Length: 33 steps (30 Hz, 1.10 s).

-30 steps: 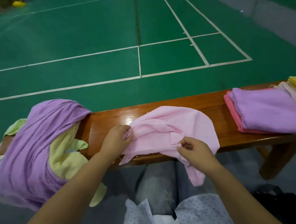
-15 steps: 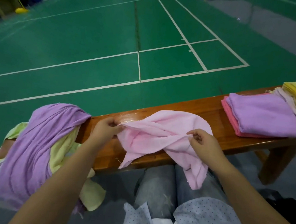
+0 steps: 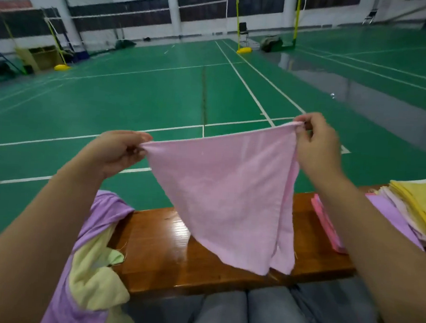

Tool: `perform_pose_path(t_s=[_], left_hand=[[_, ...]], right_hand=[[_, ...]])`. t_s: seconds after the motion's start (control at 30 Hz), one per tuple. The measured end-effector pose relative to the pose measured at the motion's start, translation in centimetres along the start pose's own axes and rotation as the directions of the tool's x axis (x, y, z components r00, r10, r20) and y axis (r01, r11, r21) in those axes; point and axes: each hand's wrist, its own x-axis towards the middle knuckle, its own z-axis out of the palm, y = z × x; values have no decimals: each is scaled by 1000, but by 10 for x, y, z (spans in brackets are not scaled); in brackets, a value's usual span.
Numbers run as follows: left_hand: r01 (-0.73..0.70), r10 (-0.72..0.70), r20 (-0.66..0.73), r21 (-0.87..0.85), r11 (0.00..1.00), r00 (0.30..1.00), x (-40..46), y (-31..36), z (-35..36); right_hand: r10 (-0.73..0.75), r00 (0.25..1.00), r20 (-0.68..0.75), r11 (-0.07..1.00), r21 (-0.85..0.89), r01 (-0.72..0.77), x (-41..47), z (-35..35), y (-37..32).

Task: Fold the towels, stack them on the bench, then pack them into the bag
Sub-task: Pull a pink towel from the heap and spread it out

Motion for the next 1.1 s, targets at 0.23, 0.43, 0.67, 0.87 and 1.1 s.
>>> perform_pose_path(t_s=[0.23,0.43,0.67,0.87,1.1], left_hand=[[-269,293,-98,206,941,951,-17,16,-7],[-158,267,-126,546,823,955,-40,-79,-14],[105,-82,-66,674,732,994,-82,-237,-10],[134,-125,-63,694,708,990,-88,-261,-20],[-318,194,280,926,202,940,-102,-275,-37]], right_hand=[[83,996,18,982,169,-85,29,-17,-19],[383,884,269,804,374,-463,-32,4,27],[739,544,397,533,147,-833,-151,23,116],[729,534,429,535,129,-835,-170,17,139],[646,609,460,663,57,-747,-181,15,149]])
